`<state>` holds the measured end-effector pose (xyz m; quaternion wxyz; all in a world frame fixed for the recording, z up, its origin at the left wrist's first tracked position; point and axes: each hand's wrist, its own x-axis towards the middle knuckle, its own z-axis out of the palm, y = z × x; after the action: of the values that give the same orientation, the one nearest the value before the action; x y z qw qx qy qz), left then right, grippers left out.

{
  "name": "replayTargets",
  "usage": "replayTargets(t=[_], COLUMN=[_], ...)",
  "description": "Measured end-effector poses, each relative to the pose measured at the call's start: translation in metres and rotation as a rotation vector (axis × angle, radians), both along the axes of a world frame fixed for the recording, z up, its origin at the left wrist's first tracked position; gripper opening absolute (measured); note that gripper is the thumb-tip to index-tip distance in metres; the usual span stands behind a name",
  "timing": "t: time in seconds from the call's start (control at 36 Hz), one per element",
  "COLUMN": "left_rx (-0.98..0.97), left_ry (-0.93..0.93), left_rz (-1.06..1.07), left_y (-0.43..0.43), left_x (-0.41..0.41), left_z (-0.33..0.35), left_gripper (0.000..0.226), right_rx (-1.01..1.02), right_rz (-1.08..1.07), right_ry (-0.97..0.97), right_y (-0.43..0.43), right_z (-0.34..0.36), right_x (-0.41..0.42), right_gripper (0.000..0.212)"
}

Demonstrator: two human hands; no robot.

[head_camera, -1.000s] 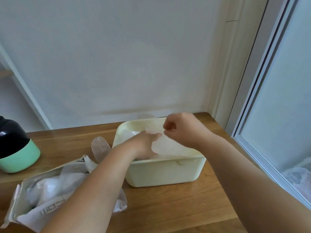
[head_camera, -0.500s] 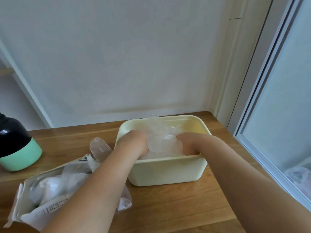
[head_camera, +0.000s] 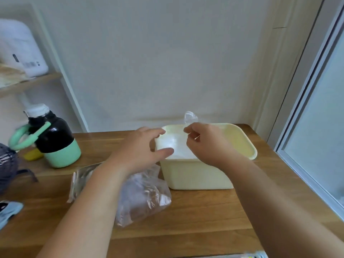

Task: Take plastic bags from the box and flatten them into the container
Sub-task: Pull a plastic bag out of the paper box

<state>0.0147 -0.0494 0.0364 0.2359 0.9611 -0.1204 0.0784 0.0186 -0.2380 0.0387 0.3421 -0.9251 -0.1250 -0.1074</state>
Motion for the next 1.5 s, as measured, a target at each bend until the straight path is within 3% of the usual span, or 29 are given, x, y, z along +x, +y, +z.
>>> replayTargets(t=[0.08, 0.14, 0.19, 0.25, 0.28, 0.42, 0.53, 0.61, 0.72, 0.81, 0.92, 0.94, 1.03, 1.08, 1.14, 1.17, 1.25, 1.31, 1.42, 1.5], left_rx=[0.121, 0.220, 0.295, 0.276, 0.219, -0.307, -0.666, -0.881, -1.058, -1.070, -1.023, -0.976, -0.863, -0.765, -0.571, -0.475, -0.168, 0.030, 0.086, 0.083], left_ry=[0.198, 0.291, 0.251, 0.125, 0.070, -0.065, -0.156, -0.096, 0.017, 0.045, 0.003, -0.046, -0.359, -0.669, -0.770, -0.711, -0.261, -0.070, 0.311, 0.428], left_rz=[-0.027, -0.038, -0.042, -0.024, -0.008, 0.015, 0.130, 0.156, 0.170, 0.189, 0.315, 0.371, 0.466, 0.294, 0.037, -0.079, -0.275, -0.283, -0.231, -0.192], left_y=[0.016, 0.027, 0.038, 0.043, 0.046, 0.043, 0.036, 0.033, 0.024, 0.016, 0.007, 0.003, -0.012, -0.025, -0.038, -0.044, -0.059, -0.065, -0.068, -0.071], left_x=[-0.018, -0.027, -0.031, -0.031, -0.033, -0.036, -0.032, -0.027, -0.016, -0.005, 0.017, 0.020, 0.014, 0.007, 0.008, 0.011, 0.027, 0.040, 0.054, 0.065], left_z=[-0.003, -0.011, -0.021, -0.024, -0.024, -0.011, 0.002, 0.008, 0.014, 0.015, 0.014, 0.013, 0.015, 0.020, 0.020, 0.019, 0.006, -0.008, -0.017, -0.021], left_gripper=[0.094, 0.098, 0.071, 0.024, 0.013, 0.015, 0.024, 0.031, 0.016, 0.015, 0.006, 0.015, 0.052, 0.052, 0.039, 0.034, 0.028, 0.029, 0.031, 0.039], right_rx=[0.048, 0.053, 0.045, 0.055, 0.058, 0.097, 0.133, 0.470, 0.894, 0.992, 0.930, 0.921, 0.849, 0.810, 0.733, 0.674, 0.470, 0.257, 0.024, -0.166], right_rz=[0.026, 0.058, 0.093, 0.117, 0.135, 0.267, 0.223, 0.141, 0.104, 0.040, -0.074, -0.102, -0.210, -0.243, -0.276, -0.295, -0.343, -0.384, -0.398, -0.373], right_ry=[0.000, 0.023, 0.047, 0.084, 0.103, 0.253, 0.184, 0.222, 0.304, 0.315, 0.282, 0.270, 0.218, 0.209, 0.214, 0.215, 0.165, 0.128, 0.121, 0.040], right_y=[0.021, 0.033, 0.044, 0.051, 0.055, 0.055, 0.045, 0.031, 0.008, -0.006, -0.027, -0.032, -0.042, -0.048, -0.053, -0.055, -0.059, -0.063, -0.068, -0.069], right_z=[-0.011, -0.019, -0.024, -0.027, -0.028, -0.020, -0.010, -0.004, 0.005, 0.009, 0.012, 0.013, 0.015, 0.015, 0.011, 0.008, -0.002, -0.008, -0.013, -0.017], right_x=[-0.008, -0.014, -0.019, -0.023, -0.026, -0.034, -0.032, -0.024, -0.010, -0.003, 0.007, 0.011, 0.020, 0.027, 0.035, 0.039, 0.051, 0.055, 0.057, 0.058], right_gripper=[0.031, 0.030, 0.030, 0.028, 0.029, 0.050, 0.023, 0.020, 0.020, 0.018, 0.012, 0.013, 0.021, 0.024, 0.023, 0.021, 0.012, 0.027, 0.054, 0.071])
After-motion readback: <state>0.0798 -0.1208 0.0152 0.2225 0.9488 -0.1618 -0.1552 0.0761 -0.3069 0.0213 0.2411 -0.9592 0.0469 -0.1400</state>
